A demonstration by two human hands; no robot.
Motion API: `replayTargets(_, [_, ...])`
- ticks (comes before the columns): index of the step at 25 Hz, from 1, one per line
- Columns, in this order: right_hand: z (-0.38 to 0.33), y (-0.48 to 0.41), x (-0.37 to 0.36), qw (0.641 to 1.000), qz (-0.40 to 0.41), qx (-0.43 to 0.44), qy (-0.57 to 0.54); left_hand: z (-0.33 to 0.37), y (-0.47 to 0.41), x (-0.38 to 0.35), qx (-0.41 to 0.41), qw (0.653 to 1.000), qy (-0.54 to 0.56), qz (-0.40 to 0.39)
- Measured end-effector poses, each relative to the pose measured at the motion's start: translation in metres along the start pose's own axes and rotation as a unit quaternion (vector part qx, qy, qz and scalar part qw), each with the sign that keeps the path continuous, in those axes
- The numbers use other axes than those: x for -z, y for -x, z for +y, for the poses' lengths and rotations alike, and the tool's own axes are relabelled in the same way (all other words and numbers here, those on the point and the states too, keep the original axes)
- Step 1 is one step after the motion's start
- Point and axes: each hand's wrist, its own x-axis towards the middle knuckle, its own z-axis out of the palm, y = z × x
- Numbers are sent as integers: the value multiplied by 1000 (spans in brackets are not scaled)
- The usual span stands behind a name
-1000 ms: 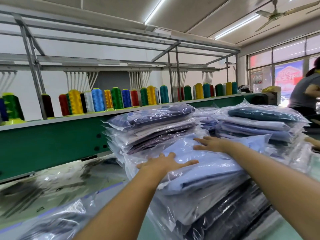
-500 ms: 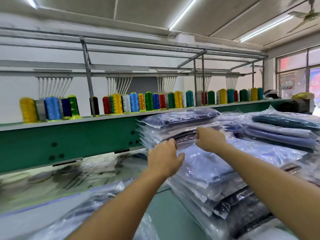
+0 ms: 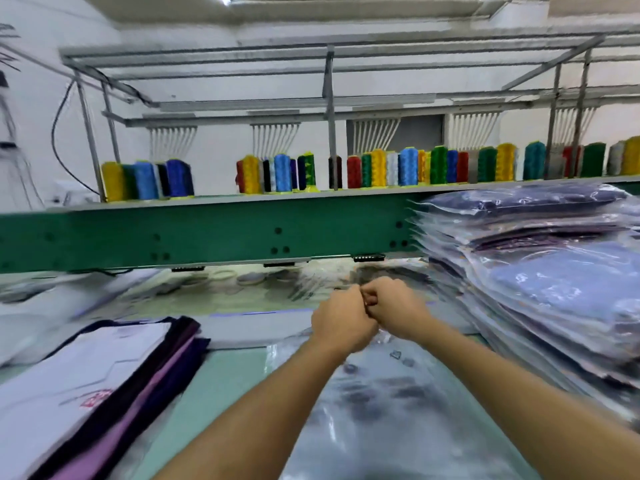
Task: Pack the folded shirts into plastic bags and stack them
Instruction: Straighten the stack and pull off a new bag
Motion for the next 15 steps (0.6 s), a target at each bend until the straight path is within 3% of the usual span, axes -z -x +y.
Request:
replayTargets(3, [-26, 10, -58, 999, -36, 13, -36, -47, 18, -18, 44, 993, -32, -102])
replayTargets(6, [-32, 26, -103, 998, -58, 5, -32, -79, 37, -54, 114, 959, -100, -241])
replayTargets(10, [-16, 45, -132, 994, -70, -52, -59, -114, 46, -85, 169, 949, -133, -230])
replayTargets(15, [27, 55, -127, 993, -24, -113, 10, -154, 30, -81, 169, 965, -91, -180])
